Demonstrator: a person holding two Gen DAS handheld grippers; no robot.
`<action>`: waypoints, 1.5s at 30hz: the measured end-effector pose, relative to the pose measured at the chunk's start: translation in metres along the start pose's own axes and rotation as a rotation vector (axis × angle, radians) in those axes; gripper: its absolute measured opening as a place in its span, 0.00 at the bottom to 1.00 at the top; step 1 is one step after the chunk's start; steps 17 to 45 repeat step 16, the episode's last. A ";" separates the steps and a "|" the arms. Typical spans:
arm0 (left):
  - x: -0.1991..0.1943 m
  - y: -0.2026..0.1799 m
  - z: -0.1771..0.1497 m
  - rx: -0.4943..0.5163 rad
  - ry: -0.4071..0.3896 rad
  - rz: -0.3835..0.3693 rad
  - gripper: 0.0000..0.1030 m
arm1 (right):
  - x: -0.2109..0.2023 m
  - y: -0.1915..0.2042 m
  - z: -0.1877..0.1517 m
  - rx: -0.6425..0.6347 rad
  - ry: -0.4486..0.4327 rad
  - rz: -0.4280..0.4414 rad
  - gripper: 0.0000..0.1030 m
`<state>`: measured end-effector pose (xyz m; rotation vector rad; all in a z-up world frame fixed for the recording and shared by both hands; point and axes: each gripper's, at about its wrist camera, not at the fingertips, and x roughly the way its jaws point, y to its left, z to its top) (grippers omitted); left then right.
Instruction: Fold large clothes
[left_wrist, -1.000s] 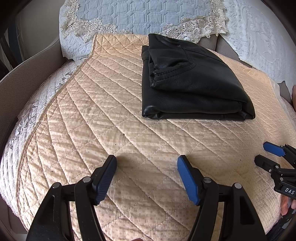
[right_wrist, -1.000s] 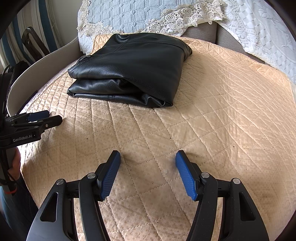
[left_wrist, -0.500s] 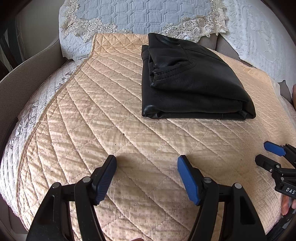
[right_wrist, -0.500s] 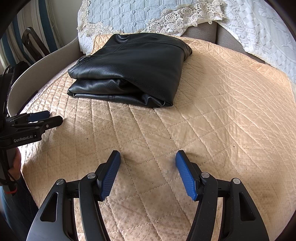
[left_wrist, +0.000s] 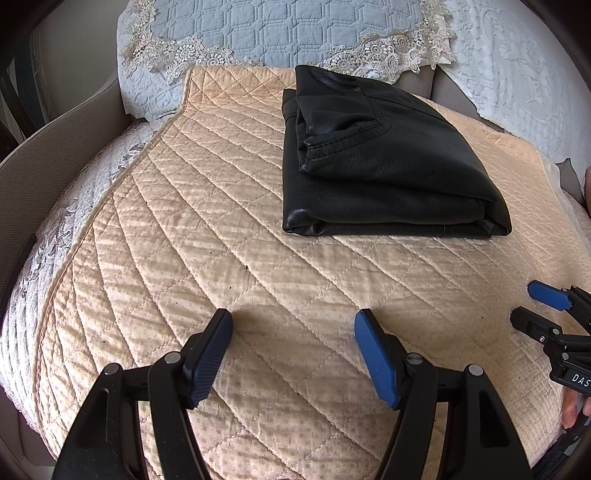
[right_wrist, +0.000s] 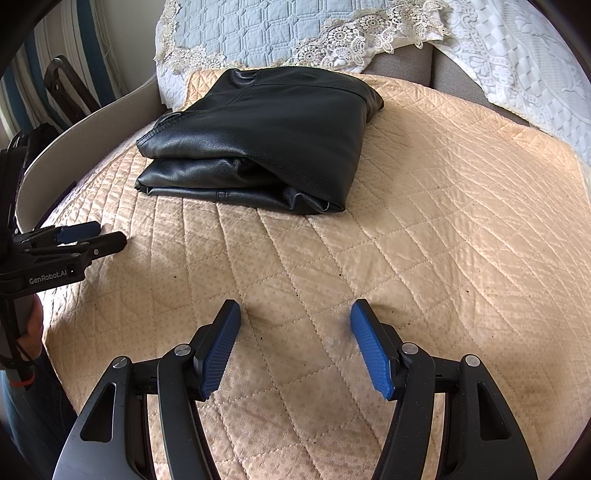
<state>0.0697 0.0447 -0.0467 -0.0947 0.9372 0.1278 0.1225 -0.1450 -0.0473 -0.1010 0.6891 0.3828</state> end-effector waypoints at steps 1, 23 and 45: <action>0.000 0.000 0.000 0.000 0.000 -0.001 0.69 | 0.000 0.000 0.000 0.000 0.000 0.000 0.61; 0.001 0.004 0.002 0.004 0.001 -0.010 0.69 | 0.001 -0.003 0.001 -0.007 0.007 0.004 0.61; 0.001 0.004 0.002 0.004 0.001 -0.010 0.69 | 0.001 -0.003 0.001 -0.007 0.007 0.004 0.61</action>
